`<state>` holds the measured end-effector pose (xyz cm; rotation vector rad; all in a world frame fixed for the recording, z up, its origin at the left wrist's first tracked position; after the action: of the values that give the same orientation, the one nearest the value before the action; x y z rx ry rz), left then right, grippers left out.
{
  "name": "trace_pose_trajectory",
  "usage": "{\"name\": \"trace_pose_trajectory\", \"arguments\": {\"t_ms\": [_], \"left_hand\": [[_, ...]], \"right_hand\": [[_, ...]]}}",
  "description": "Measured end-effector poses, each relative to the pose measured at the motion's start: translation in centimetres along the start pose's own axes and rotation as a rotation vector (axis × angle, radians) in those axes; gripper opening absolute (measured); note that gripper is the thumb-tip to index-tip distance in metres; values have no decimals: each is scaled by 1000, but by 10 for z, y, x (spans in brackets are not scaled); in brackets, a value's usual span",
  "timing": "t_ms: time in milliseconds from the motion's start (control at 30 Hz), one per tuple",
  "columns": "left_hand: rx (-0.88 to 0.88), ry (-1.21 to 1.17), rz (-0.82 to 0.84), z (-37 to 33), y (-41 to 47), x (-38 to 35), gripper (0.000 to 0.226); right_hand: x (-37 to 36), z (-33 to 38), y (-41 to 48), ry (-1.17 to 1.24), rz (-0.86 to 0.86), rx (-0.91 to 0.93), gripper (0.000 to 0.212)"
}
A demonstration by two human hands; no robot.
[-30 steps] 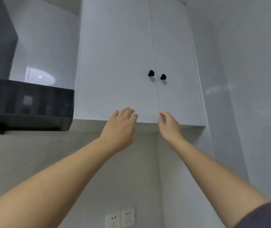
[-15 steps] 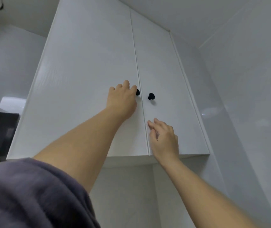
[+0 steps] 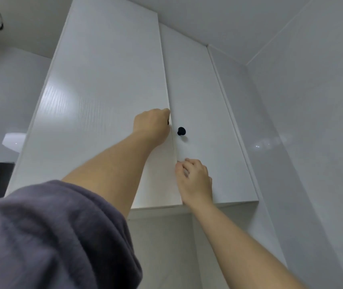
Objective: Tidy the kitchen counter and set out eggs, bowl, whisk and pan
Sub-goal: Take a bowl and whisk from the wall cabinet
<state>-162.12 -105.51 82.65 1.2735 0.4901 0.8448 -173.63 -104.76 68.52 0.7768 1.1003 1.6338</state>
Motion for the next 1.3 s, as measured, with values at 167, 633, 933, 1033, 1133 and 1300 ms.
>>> {"name": "trace_pose_trajectory", "arguments": {"t_ms": [167, 633, 933, 1033, 1133, 1300], "left_hand": [[60, -263, 0, -15, -7, 64, 21], [265, -657, 168, 23, -47, 263, 43], [351, -277, 248, 44, -76, 348, 42], [318, -192, 168, 56, -83, 360, 22], [298, -158, 125, 64, -91, 366, 20], [251, -73, 72, 61, -98, 362, 22]], "right_hand": [[44, 50, -15, 347, 157, -126, 44], [120, 223, -100, 528, 614, -88, 39], [115, 308, -143, 427, 673, 9, 42], [111, 322, -157, 427, 661, 63, 48], [108, 330, -168, 427, 637, 96, 48], [106, 314, -165, 503, 710, 112, 56]]}}
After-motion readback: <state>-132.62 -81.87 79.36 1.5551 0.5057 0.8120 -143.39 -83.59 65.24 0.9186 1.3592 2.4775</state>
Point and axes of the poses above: each hand's wrist, its own y-axis towards the middle knuckle, its own x-axis out of the back of the hand, z = x × y, the point moved 3 cm from there along y, towards the middle knuckle, and after that the axes turned 1 degree about -x, right-handed, at the moved point
